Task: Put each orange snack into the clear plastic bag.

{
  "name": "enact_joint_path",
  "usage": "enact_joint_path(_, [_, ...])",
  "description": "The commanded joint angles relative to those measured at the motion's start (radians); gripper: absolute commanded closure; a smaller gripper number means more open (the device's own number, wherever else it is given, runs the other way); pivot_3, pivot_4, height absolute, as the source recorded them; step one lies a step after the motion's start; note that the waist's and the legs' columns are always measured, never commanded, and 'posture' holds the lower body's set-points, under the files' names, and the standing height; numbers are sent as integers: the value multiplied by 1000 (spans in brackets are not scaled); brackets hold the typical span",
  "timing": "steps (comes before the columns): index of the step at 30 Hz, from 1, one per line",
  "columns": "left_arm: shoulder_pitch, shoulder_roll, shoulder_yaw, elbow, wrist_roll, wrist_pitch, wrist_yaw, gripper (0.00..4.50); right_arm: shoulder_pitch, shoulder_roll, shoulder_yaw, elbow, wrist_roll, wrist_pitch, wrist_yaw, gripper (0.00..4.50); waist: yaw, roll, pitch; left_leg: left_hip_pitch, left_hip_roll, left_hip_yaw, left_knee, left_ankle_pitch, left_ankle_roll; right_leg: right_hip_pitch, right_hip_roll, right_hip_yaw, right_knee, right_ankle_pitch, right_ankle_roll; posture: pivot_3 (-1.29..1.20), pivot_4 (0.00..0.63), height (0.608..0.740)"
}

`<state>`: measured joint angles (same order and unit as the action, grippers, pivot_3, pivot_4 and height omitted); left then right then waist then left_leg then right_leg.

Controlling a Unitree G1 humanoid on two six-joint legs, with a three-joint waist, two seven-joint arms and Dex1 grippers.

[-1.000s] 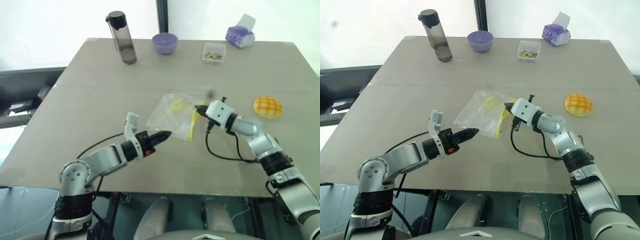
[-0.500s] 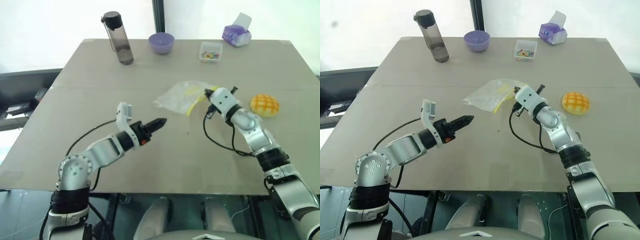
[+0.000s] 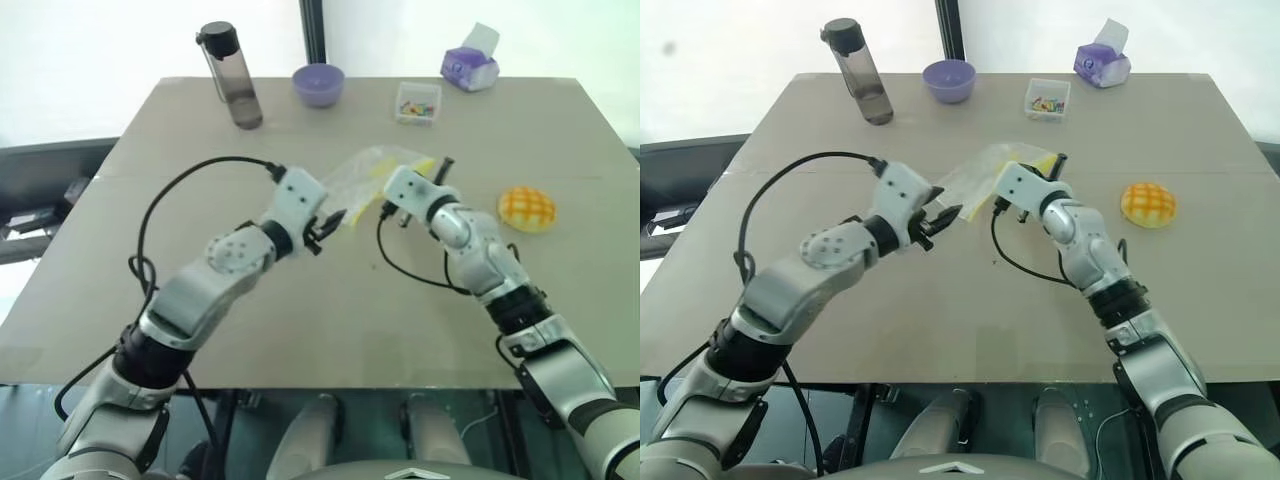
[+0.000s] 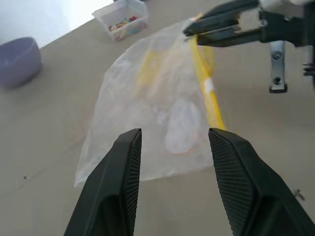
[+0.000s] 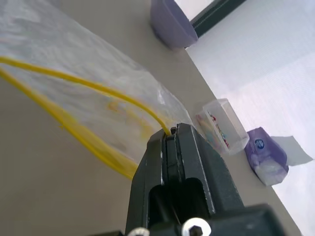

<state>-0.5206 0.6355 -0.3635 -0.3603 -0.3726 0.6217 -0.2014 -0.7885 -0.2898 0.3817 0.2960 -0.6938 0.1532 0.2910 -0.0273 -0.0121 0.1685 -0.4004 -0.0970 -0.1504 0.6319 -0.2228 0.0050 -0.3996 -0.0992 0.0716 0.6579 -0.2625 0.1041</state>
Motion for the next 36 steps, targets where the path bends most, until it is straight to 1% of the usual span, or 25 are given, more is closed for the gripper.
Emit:
enact_joint_path(1, [-17,-4,-35,-9,129,-7,-11,2230,-44,10,5,3,-12,1,-28,4500,-3,0,0,-1,0,-1,0,0,0,-1,0,0,0,0,0,0,150,739])
enact_joint_path(3, [-20,-26,-45,-11,169,31,-8,2230,-58,18,4,19,-8,0,-36,4500,-6,0,0,-1,0,-1,0,0,0,-2,0,0,1,0,0,0,150,739])
enact_joint_path(8, [-11,-97,8,-9,226,95,11,2230,-64,20,10,35,-10,-14,-47,4500,-10,0,0,-2,0,-1,0,0,0,-3,0,0,1,0,0,0,150,739])
enact_joint_path(14, [-19,-159,49,-1,262,75,-10,2230,-46,25,16,17,-8,-15,-44,4500,-15,0,0,-3,0,0,0,0,0,-6,0,1,3,0,0,0,150,739])
enact_joint_path(20, [-21,-182,61,2,296,76,-39,2230,-42,30,20,12,-7,-10,-45,4500,-15,0,0,-6,0,0,1,0,0,-8,0,1,4,0,0,0,150,739])
enact_joint_path(24, [-23,-207,73,13,309,68,-50,2230,-42,34,20,5,-7,-7,-45,4500,-15,0,0,-14,0,-1,4,1,-1,-16,0,1,6,0,0,0,150,739])
enact_joint_path(26, [-28,-216,73,24,319,65,-56,2732,-42,35,19,5,-7,-7,-45,4500,-15,0,0,-14,0,-1,4,1,-1,-16,0,1,5,0,0,0,150,739])
enact_joint_path(27, [-28,-219,73,28,324,63,-58,3051,-41,36,19,5,-7,-7,-45,4500,-15,0,0,-14,0,-1,4,1,-1,-16,0,1,5,0,0,0,150,739])
enact_joint_path(29, [-28,-227,74,35,333,63,-62,3913,-39,38,18,3,-3,-8,-43,4500,-15,0,0,-14,0,-1,4,1,-1,-16,0,1,5,0,0,0,150,739])
enact_joint_path(30, [-27,-230,73,40,340,67,-61,4452,-38,39,16,3,1,-8,-40,4500,-15,0,0,-14,0,-1,4,1,-1,-16,0,1,6,0,0,0,150,739])
enact_joint_path(36, [-21,-230,64,56,376,79,-72,4452,-33,52,-10,16,54,2,-23,4500,-16,0,0,-14,0,-1,4,1,-1,-16,0,1,6,0,0,0,150,739])
